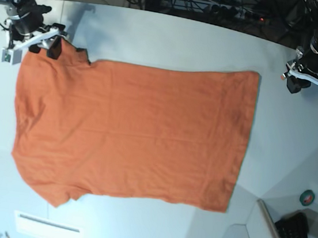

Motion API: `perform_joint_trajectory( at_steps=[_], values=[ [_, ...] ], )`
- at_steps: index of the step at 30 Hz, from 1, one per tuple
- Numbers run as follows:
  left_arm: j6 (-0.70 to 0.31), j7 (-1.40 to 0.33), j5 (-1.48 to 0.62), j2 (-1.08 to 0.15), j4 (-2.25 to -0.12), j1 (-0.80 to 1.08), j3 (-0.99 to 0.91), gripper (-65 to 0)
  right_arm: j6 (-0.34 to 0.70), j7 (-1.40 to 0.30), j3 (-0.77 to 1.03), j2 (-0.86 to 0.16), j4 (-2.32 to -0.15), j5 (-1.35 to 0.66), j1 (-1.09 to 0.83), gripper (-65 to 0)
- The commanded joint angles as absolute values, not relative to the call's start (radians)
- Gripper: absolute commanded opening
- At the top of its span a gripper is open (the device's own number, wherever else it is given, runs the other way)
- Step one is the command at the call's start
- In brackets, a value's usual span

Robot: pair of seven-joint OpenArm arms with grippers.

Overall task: Layout the t-shirt on the table in an organized manner, then fold the t-shirt properly
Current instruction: 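Release the shirt edge and reposition both grippers at its hem corners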

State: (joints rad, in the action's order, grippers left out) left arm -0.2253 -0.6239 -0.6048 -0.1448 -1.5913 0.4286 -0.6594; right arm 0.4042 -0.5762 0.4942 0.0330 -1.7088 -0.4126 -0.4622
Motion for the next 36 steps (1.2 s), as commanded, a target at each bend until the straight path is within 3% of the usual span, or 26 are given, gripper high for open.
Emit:
perform_joint_trajectory(
  at_steps=[1,4,10,20,29,31,33,36],
  values=[
    [-0.268,-0.608,-0.639,-0.159,-1.589,0.440,-0.662,-40.2,0.433,-0.558,0.518,0.031,-1.727,-0.423,-0.461,-31.2],
    [-0.354,-0.608,-0.668,-0.159,-1.518,0.435,-0.627,-39.0,0.446,-0.559,0.549,0.028,-1.727,-0.423,-0.463,-32.0],
    [-0.418,-0.608,-0.674,-0.151,-1.465,0.435,-0.613,-19.1,0.507,-0.559,0.622,0.028,-1.727,-0.423,-0.466,-31.7],
    [-0.418,-0.608,-0.670,-0.154,-1.379,0.341,-0.479,-18.6,0.535,-0.559,0.651,0.031,-1.719,-0.423,-0.467,-31.8],
    [-0.418,-0.604,-0.673,-0.150,-1.293,0.329,-0.481,-18.6,0.535,-0.559,0.653,0.027,-1.716,-0.423,-0.481,-32.1],
    [-0.418,-0.604,-0.674,-0.150,-1.290,0.329,-0.476,-19.1,0.533,-0.559,0.671,0.027,-1.715,-0.423,-0.476,-32.1],
    [-0.418,-0.607,-0.674,-0.142,-1.283,0.328,-0.473,-24.7,0.533,-0.558,0.722,0.033,-1.695,-0.423,-0.449,-32.1],
    [-0.418,-0.607,-0.674,-0.133,-1.285,0.328,-0.479,-43.6,0.536,-0.561,0.779,0.025,-1.609,-0.423,-0.380,-31.5]
  ],
)
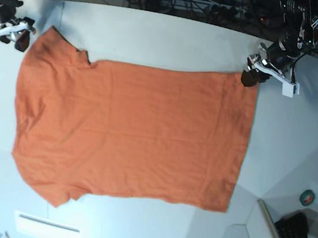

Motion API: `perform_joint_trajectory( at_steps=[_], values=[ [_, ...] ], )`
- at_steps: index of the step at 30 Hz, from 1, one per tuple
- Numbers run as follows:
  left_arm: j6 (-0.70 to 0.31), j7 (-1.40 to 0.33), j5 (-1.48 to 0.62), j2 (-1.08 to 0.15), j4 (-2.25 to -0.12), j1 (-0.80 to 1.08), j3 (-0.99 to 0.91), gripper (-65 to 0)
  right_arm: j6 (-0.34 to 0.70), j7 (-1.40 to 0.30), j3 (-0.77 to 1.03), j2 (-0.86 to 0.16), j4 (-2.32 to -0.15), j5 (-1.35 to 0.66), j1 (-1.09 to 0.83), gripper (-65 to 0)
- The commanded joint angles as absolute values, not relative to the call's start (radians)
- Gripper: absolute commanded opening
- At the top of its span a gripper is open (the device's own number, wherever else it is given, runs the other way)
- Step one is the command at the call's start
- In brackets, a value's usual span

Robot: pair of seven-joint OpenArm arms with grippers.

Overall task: Layout the t-shirt on the table in an organized manner, then fold the t-shirt properly
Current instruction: 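Release the shirt edge and reposition both grippers at its hem corners, then grasp the shirt edge with both grippers and fold it over lengthwise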

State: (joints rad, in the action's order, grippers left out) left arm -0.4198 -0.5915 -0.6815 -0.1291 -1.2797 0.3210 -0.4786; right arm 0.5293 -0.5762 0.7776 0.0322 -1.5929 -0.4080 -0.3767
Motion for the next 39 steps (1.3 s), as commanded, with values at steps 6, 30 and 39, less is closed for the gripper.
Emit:
perform_joint_trajectory(
  at_steps=[6,30,39],
  values=[
    [-0.418,-0.608,-0.674,-0.136,-1.291,0.328,-0.481,-65.0,0.538,-0.561,0.792,0.022,-1.425,-0.423,-0.274,-24.3],
    [-0.418,-0.608,-0.673,-0.165,-1.293,0.331,-0.483,-65.0,0.595,-0.556,0.743,-0.015,-1.213,-0.415,-0.239,-29.7],
    [-0.418,-0.608,-0.673,-0.165,-1.293,0.331,-0.483,-65.0,0.607,-0.559,0.705,-0.013,-1.211,-0.415,-0.260,-41.3]
  ],
)
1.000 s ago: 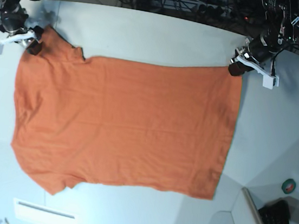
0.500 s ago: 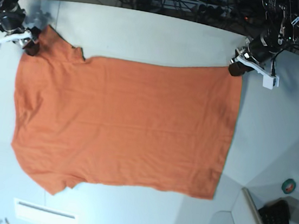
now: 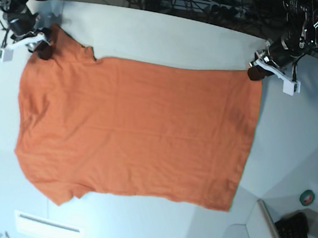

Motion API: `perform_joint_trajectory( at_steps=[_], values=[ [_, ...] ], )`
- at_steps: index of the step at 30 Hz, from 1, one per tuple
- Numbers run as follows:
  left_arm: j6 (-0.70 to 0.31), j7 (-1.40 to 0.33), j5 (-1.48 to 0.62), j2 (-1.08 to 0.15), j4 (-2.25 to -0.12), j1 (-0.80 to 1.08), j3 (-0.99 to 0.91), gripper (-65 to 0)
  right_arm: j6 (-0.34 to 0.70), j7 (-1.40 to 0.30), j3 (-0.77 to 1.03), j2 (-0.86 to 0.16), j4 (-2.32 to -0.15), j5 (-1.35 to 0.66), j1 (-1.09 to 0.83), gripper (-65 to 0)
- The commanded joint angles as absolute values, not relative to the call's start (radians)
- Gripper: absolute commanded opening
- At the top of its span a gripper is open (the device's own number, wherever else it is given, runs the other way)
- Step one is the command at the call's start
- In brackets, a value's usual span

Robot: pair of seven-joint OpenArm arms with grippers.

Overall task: Layout the t-shirt on the table in an organized manner, then fold the t-shirt properly
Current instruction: 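Grasp the shirt edge with both grippers and fold it over lengthwise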

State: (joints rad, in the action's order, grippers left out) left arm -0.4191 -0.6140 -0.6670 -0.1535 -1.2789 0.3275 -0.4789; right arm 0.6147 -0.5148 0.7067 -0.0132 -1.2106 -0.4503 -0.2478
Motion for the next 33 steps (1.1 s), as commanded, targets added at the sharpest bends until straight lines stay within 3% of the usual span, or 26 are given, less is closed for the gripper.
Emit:
perform_joint_trajectory(
  at_steps=[1,3,5,6,13,18,30,33],
  values=[
    [-0.418,-0.608,-0.673,-0.165,-1.293,0.331,-0.483,-65.0,0.607,-0.559,0.705,-0.013,-1.211,-0.415,-0.262,-41.6],
    [-0.418,-0.608,-0.673,-0.165,-1.293,0.331,-0.483,-65.0,0.607,-0.559,0.708,-0.013,-1.211,-0.415,-0.265,-48.3],
    [-0.418,-0.608,-0.671,-0.165,-1.293,0.331,-0.483,-65.0,0.607,-0.559,0.705,-0.013,-1.213,-0.417,-0.269,-63.9],
    [-0.418,-0.608,-0.670,-0.165,-1.293,0.331,-0.483,-65.0,0.607,-0.559,0.705,-0.013,-1.214,-0.417,-0.269,-65.0],
    [-0.418,-0.607,-0.667,-0.166,-1.317,0.340,-0.483,-65.0,0.607,-0.567,0.705,-0.008,-1.280,-0.418,-0.315,-65.0],
    [-0.417,-0.608,-0.667,-0.165,-1.478,0.407,-0.483,-65.0,0.604,-0.694,0.711,0.036,-1.483,-0.415,-0.372,-65.0],
    [-0.414,-0.610,-0.674,-0.159,-1.620,0.493,-0.483,-65.0,0.601,-0.878,0.705,0.064,-1.699,-0.415,-0.387,-65.0],
    [-0.360,-0.611,-0.676,-0.159,-1.630,0.458,-0.483,-65.0,0.601,-0.943,0.711,0.061,-1.742,-0.414,-0.351,-65.0]
  ],
)
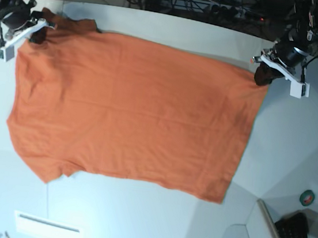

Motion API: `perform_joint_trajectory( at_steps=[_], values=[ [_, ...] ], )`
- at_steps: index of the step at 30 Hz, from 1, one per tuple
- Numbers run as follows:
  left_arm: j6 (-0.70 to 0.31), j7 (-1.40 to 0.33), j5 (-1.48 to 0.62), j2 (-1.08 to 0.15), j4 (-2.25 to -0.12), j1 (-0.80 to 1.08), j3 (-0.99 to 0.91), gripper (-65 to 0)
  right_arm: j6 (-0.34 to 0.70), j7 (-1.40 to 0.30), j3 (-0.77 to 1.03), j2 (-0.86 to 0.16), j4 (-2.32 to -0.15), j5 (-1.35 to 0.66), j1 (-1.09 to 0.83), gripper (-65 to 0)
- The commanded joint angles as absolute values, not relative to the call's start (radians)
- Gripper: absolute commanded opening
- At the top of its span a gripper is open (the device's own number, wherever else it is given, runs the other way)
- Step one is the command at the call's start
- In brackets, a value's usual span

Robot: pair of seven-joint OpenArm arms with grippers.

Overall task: Layout the t-shirt on the table in an organized manner, then fold the t-shirt properly
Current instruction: 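Grasp the shirt edge with both grippers and fold it over lengthwise, then lower the folded edge onto the shirt and open both grippers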

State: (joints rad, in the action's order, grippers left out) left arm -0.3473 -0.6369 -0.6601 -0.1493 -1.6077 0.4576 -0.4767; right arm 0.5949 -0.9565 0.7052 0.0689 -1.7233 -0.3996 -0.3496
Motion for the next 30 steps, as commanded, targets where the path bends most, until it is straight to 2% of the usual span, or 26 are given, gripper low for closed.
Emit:
perform_joint_trajectory(
  at_steps=[1,5,11,16,22,30],
  values=[
    [-0.331,-0.624,-0.676,-0.159,-1.638,0.447,-0.481,-65.0,0.601,-0.967,0.711,0.059,-1.744,-0.414,-0.335,-65.0],
    [-0.300,-0.730,-0.676,-0.157,-1.655,0.375,-0.483,-65.0,0.590,-1.033,0.705,0.042,-1.744,-0.414,-0.280,-65.0],
    [-0.294,-0.800,-0.676,-0.156,-1.649,0.286,-0.483,-65.0,0.487,-1.044,0.705,0.039,-1.744,-0.414,-0.203,-65.0],
    [-0.294,-0.803,-0.671,-0.156,-1.643,0.240,-0.483,-65.0,0.450,-1.044,0.694,0.025,-1.733,-0.414,-0.142,-65.0],
    [-0.266,-0.802,-0.670,-0.157,-1.540,0.166,-0.483,-65.0,0.407,-1.035,0.638,0.005,-1.646,-0.414,-0.079,-65.0],
    [-0.229,-0.799,-0.668,-0.159,-1.469,0.087,-0.472,-65.0,0.361,-0.947,0.631,-0.002,-1.546,-0.412,-0.025,-65.0]
  ],
)
